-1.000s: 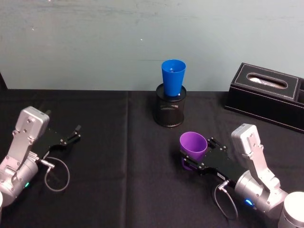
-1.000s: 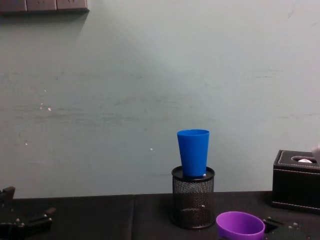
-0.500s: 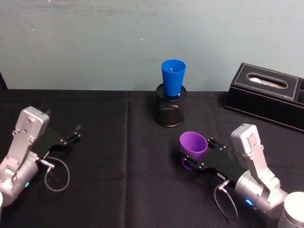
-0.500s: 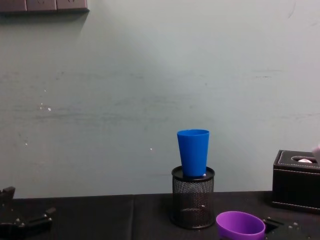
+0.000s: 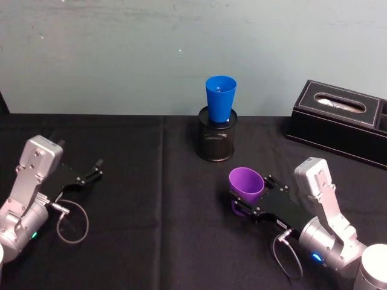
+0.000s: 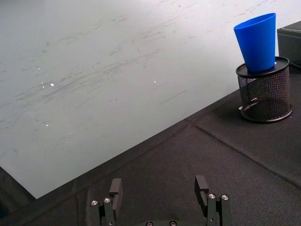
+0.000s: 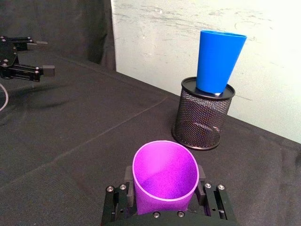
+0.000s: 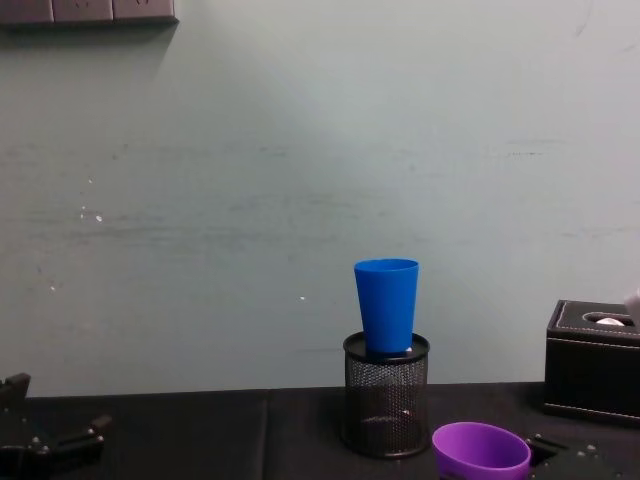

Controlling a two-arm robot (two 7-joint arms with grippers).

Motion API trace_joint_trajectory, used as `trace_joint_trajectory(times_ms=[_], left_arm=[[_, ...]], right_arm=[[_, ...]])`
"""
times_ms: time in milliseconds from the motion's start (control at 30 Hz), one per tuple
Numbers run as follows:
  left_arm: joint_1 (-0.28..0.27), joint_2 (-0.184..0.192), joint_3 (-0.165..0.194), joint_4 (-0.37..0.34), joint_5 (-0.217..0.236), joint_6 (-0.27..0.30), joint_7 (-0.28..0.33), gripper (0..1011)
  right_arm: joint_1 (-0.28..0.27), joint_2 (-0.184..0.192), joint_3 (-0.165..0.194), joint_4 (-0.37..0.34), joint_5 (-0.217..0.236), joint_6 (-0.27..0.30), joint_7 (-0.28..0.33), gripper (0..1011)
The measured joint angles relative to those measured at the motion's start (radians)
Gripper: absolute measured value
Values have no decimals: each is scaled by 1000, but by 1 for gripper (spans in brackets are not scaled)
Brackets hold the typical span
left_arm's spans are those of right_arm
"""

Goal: Pick up one cup with a gripper and tap it against the other cup.

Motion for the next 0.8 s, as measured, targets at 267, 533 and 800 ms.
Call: trace_joint_trajectory(times_ms=[267,533,800], left_arm=[[0,0,0,0,0,0,0,1011],[0,0,0,0,0,0,0,1011],[0,0,0,0,0,0,0,1011]], right_arm=[[0,0,0,0,0,0,0,735],[-12,-3,17,-23,15,-4,-6,735],[-27,-3,34,-60,38,-4,-6,735]])
